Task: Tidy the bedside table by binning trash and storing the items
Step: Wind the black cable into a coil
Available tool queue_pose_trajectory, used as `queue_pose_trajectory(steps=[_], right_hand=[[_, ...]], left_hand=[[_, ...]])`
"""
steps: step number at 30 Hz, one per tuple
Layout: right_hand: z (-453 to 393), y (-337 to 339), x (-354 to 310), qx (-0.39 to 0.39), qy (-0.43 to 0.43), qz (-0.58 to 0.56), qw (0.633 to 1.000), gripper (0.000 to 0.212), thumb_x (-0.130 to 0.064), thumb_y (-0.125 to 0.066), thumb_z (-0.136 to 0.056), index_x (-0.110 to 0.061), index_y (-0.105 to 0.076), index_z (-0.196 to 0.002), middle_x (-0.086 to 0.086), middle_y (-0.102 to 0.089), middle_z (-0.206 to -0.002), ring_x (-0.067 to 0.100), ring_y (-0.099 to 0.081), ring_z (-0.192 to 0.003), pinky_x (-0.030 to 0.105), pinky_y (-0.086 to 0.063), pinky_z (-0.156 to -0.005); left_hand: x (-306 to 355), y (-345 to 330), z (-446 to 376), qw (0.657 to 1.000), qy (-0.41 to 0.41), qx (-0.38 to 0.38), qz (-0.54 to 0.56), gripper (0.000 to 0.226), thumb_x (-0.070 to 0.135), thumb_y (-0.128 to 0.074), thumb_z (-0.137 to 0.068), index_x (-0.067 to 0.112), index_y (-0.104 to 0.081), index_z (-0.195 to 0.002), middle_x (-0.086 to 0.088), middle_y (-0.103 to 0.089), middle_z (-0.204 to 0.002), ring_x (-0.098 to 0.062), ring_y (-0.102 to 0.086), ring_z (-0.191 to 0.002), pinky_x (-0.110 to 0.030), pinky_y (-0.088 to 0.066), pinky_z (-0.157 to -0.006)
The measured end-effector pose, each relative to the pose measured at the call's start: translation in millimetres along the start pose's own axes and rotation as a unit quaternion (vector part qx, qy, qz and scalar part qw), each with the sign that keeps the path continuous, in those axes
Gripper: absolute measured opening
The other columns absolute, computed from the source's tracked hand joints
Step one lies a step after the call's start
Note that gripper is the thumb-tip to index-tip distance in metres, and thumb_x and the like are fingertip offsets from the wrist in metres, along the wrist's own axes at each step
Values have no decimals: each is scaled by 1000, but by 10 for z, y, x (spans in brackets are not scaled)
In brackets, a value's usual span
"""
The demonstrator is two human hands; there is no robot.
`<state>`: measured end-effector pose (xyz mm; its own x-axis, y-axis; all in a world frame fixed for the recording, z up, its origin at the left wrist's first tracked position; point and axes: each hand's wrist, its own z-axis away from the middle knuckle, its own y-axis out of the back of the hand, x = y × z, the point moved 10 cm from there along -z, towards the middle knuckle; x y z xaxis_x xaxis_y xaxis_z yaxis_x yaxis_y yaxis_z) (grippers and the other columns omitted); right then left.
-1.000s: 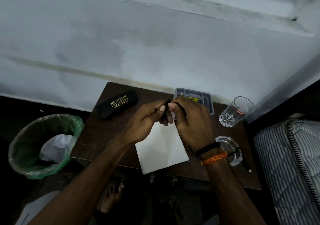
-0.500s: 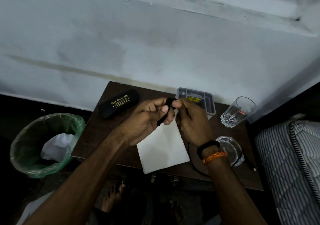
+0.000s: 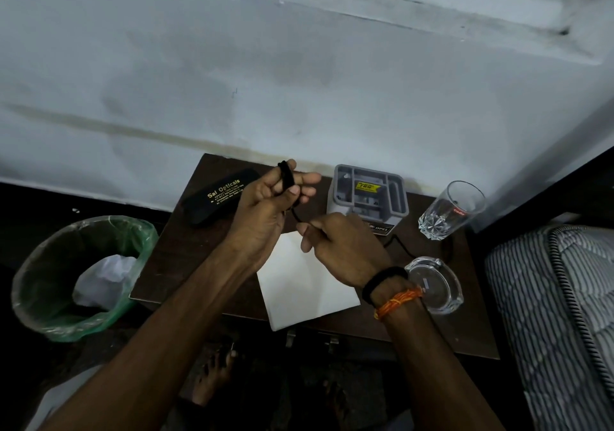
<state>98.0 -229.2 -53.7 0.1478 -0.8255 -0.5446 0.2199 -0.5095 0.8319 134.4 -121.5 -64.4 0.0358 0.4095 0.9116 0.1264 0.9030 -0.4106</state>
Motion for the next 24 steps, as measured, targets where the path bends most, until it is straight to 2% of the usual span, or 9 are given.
queue_pose_trajectory(steps=[4,7,11,12,15,16,18,20,24], right_hand=[[27,97,-33,43,2,31,999,27,-27,-47,-99,-13,-68,-89,9,-71,-86,25,-64,-78,36,-52,-72],[51,228,-45,73,22,43,996,19,-22,-50,-99,-15,-66,-93,4,-68,-82,20,-60,-72,29,-42,-63],[81,428,-93,135,63,48,988,21,-26,-51,-100,-15,-63,-86,0,-67,-81,18,-59,-73,35,-46,-64],[91,469,-105,154,73,50,984,22,-25,-51,-100,-14,-62,-84,0,-66,-81,19,-59,-75,36,-46,-66],[119,583,-86,207,80,57,973,23,-26,-51,-100,-13,-62,-84,2,-63,-85,21,-58,-79,39,-47,-70],[129,625,-78,225,81,58,969,23,-25,-52,-100,-13,-62,-84,3,-63,-85,21,-58,-79,38,-46,-71],[147,688,-83,252,92,49,962,21,-21,-52,-100,-11,-64,-86,4,-63,-87,21,-58,-81,36,-46,-72],[159,713,-96,267,105,40,957,16,-11,-52,-98,-9,-65,-88,6,-61,-91,21,-57,-83,32,-44,-71],[191,729,-72,294,108,28,949,20,8,-49,-88,-7,-63,-90,7,-54,-96,21,-54,-85,22,-35,-71]], left_hand=[[-21,-135,71,992,-7,-38,-124,41,-8,-45,-99,24,-60,-120,-11,-73,-112,-16,-69,-97,-26,-58,-79],[-60,-260,92,981,-7,-87,-171,37,-16,-45,-92,14,-63,-105,-21,-66,-100,-7,-67,-85,-17,-55,-75],[-108,-327,99,984,4,-121,-133,39,-6,-41,-100,22,-57,-122,2,-71,-103,-2,-67,-97,-17,-53,-83],[-104,-352,113,981,-11,-138,-139,36,-2,-39,-103,21,-58,-123,2,-72,-107,-6,-67,-102,-19,-53,-86],[-83,-333,137,959,-63,-160,-224,24,11,-39,-106,5,-58,-119,-22,-64,-107,-33,-64,-104,-31,-56,-91],[-74,-325,142,945,-82,-164,-271,22,16,-39,-106,6,-57,-112,-19,-62,-99,-36,-62,-97,-39,-56,-91],[-35,-339,153,920,-115,-171,-335,19,25,-39,-106,23,-56,-98,-1,-58,-84,-24,-59,-83,-49,-53,-86],[7,-372,155,925,-118,-174,-317,23,23,-40,-106,35,-56,-95,7,-54,-79,-13,-55,-78,-41,-52,-81],[-24,-407,123,963,-45,-180,-194,25,18,-38,-104,7,-60,-100,-13,-49,-74,-14,-50,-72,-19,-46,-73]])
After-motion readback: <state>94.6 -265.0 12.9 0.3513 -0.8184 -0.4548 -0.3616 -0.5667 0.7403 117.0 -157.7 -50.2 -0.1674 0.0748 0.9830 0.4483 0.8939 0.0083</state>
